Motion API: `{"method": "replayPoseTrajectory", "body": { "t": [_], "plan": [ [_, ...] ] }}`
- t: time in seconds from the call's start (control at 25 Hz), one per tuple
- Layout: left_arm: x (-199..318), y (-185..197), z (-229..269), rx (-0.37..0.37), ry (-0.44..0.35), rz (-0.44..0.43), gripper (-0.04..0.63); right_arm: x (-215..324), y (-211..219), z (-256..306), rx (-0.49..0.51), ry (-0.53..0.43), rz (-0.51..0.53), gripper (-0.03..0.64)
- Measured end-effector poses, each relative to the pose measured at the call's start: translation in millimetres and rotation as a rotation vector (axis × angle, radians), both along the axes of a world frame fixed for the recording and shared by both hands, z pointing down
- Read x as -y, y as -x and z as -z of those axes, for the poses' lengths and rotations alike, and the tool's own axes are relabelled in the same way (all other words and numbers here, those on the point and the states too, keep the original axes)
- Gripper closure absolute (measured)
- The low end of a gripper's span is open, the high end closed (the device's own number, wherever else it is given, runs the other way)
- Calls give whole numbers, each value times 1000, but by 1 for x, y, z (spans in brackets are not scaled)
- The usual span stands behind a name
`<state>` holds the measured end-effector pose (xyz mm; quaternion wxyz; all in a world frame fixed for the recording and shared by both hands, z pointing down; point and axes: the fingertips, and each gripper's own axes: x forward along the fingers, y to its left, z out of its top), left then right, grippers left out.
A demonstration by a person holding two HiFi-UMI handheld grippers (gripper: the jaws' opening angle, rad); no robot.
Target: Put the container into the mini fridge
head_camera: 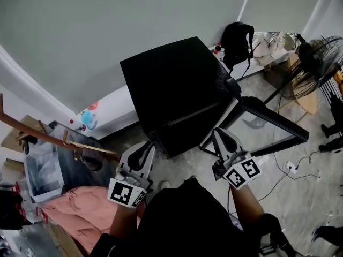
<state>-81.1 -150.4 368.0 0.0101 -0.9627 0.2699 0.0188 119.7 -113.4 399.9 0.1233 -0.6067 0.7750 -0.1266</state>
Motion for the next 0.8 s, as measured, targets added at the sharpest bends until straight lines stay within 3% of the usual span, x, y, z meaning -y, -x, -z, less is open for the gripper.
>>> {"method": "replayPoseTrajectory", "body": {
  "t": [0.24, 0.4, 0.8],
  "plan": [
    [2, 7, 2, -24, -4, 27, 541, -3, 5, 14, -63, -36, 0, 572],
    [4, 13, 11, -54, -44, 75, 548, 0, 6, 17, -54, -39, 14, 574],
    [4, 14, 7, -67, -13, 68, 551, 6, 12, 14, -44, -28, 35, 574]
  ]
}}
